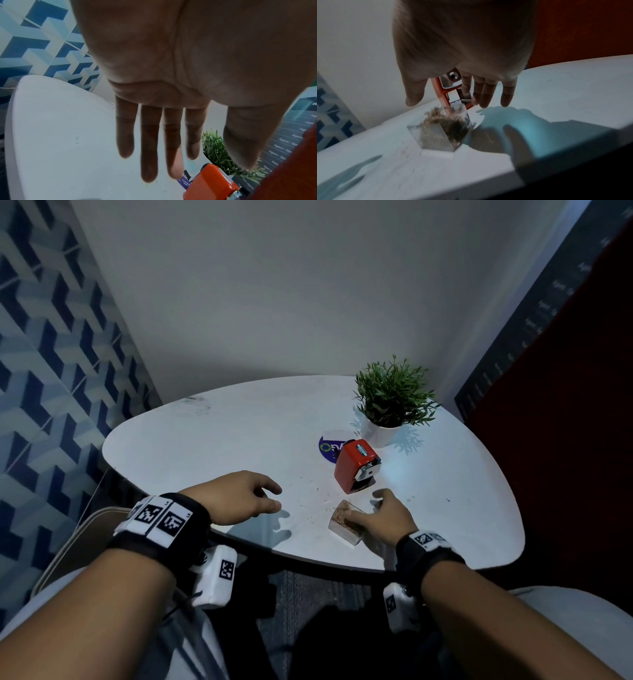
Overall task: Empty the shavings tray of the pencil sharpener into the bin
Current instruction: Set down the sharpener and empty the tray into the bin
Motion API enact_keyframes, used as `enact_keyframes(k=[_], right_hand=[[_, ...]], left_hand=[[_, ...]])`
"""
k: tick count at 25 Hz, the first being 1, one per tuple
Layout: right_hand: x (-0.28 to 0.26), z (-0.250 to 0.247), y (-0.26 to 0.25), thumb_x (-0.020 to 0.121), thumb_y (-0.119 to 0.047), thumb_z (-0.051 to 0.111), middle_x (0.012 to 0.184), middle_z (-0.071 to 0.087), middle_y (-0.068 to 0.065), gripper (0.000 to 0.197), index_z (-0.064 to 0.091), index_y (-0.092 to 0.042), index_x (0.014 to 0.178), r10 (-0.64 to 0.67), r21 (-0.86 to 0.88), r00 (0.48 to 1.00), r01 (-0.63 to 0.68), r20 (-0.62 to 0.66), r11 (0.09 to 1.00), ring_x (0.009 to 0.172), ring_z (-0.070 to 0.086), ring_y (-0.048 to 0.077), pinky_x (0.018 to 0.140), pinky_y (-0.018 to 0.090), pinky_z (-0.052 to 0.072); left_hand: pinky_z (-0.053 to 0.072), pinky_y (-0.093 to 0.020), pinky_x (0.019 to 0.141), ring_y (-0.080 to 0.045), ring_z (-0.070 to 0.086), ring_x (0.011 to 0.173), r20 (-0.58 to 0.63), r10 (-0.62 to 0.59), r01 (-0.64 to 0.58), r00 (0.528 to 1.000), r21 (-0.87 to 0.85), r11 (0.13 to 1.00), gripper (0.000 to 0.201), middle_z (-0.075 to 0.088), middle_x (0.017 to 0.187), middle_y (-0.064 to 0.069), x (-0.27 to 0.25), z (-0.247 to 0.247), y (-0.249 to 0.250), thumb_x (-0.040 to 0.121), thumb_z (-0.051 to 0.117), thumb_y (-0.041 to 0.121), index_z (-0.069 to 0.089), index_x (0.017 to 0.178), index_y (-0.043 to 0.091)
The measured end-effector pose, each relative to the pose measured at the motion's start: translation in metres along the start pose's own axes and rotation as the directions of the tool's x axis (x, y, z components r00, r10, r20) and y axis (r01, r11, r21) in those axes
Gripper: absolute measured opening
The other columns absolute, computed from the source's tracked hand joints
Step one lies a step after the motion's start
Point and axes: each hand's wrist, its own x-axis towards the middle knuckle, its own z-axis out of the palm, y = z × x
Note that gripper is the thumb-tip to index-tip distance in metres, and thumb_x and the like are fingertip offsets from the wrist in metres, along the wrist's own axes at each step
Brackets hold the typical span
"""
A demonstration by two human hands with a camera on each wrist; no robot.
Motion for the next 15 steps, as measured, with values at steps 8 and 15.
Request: enact_keyframes(k=[8, 15], right_hand=[[-0.032, 0.013, 0.007, 0.068, -0.031, 0.077, 0.133, 0.068, 0.005, 0.074, 0.057, -0.021, 0.139, -0.151, -0.292, 0.988, 0.157, 0.042, 0.943, 0.110, 0.069, 0.025, 0.092, 0.037, 0.057], [-0.064, -0.021, -0.061, 0.075, -0.033, 0.084, 0.121, 0.065, -0.003, 0.066, 0.058, -0.029, 0.136, -0.471, -0.094, 0.874, 0.482, 0.120, 0.871, 0.084, 0.062, 0.003, 0.069, 0.019, 0.047]], left_hand=[[0.048, -0.028, 0.097, -0.011, 0.069, 0.105, -0.069, 0.082, -0.077, 0.994, 0.065, 0.995, 0.050, 0.072, 0.114, 0.012, -0.008, 0.023, 0.013, 0.090, 0.074, 0.040, 0.063, 0.138, 0.030], [0.050, -0.028, 0.095, -0.018, 0.064, 0.124, -0.165, 0.212, -0.204, 0.963, 0.068, 0.977, 0.102, 0.048, 0.156, 0.008, -0.008, 0.031, 0.026, 0.077, 0.088, 0.035, 0.030, 0.160, 0.036]])
